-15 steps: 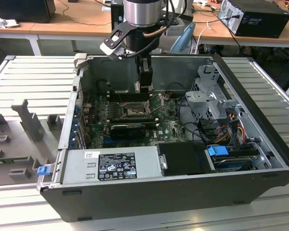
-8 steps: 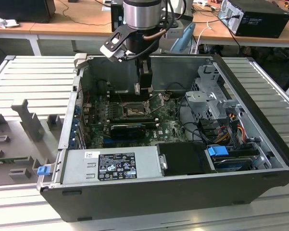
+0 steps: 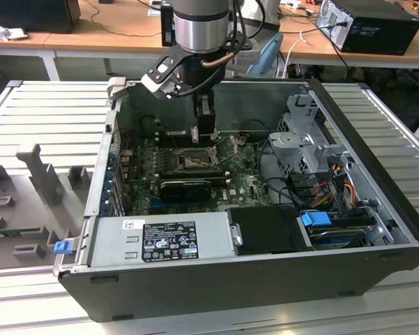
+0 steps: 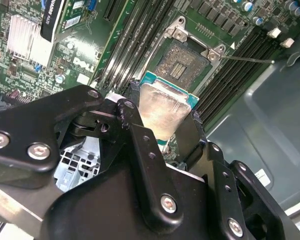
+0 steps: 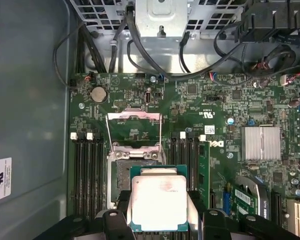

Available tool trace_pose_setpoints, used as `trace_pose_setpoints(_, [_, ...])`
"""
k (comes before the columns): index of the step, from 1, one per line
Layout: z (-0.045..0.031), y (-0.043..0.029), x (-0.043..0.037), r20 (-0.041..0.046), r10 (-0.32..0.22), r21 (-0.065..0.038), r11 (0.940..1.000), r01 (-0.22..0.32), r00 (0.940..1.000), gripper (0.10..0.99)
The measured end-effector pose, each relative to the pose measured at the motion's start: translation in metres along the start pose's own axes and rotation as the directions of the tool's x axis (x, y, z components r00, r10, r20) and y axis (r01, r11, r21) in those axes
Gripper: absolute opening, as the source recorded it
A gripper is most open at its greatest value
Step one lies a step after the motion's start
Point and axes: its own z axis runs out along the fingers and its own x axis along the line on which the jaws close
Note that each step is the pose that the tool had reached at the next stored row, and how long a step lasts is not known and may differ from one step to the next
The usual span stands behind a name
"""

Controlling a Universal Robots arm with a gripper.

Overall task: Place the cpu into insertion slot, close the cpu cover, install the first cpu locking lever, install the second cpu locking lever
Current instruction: 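Place the cpu into insertion slot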

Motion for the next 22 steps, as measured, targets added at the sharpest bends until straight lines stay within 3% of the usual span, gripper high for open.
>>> trace_pose_setpoints(5, [0.0171, -0.0014, -0.0004, 0.0004, 0.006, 0.005, 1.0, -0.006, 1.0, 0.529])
trace_pose_setpoints(8, [0.0223, -0.0056, -0.0006, 0.0004, 0.006, 0.006, 1.0, -0.006, 1.0, 0.529])
trace_pose_setpoints(17, [0.0391, -0.0072, -0.0001, 0.0027, 0.007, 0.012, 0.9999, -0.007, 1.0, 0.529])
trace_pose_setpoints(22, [0.0528, -0.0086, 0.0004, 0.0027, 0.007, 0.017, 0.9998, -0.007, 1.0, 0.529])
